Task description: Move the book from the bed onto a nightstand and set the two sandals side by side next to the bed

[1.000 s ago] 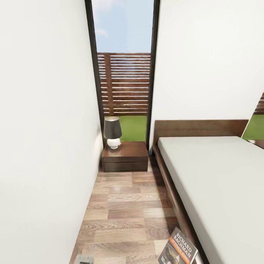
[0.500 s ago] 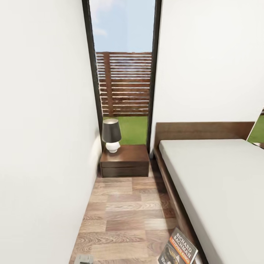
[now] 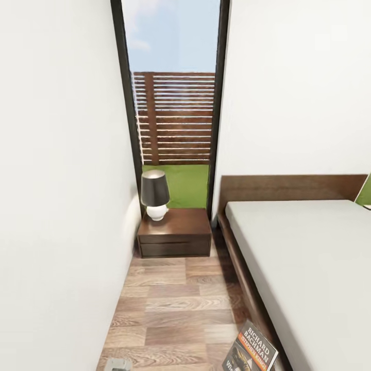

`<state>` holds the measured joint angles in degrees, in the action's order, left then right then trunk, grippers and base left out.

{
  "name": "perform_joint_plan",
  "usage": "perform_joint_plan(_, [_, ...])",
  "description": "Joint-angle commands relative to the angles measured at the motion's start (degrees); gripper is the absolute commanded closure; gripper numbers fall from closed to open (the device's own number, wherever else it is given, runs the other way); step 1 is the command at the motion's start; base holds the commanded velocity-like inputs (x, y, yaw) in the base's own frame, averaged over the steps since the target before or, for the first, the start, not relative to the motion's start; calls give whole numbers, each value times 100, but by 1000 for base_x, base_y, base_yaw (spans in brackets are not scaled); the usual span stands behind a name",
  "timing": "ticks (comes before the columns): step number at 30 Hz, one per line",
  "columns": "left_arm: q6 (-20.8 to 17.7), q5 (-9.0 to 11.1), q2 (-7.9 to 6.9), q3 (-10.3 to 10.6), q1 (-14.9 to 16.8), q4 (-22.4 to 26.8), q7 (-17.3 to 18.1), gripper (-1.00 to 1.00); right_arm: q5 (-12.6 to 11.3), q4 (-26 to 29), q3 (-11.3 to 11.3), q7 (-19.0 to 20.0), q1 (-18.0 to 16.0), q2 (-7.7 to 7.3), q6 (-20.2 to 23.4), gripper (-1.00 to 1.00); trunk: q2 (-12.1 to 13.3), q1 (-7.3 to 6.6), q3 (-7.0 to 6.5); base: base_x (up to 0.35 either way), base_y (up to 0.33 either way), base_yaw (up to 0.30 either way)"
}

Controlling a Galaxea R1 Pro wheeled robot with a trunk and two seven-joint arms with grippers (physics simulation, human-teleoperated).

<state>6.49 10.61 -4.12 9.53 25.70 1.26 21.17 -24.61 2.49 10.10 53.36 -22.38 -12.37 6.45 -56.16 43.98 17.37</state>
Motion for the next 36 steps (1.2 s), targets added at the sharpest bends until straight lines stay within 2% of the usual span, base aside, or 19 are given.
perform_joint_plan(1, [19,55,-1,49,5,-8,19,-100,-71,9,18,16,-3,-2,58,100,-4,4,7,324,0,0])
perform_joint_plan(36, [19,55,-1,49,5,-9,18,-100,-71,10,18,8,-3,-2,58,100,-4,4,7,321,-15,0])
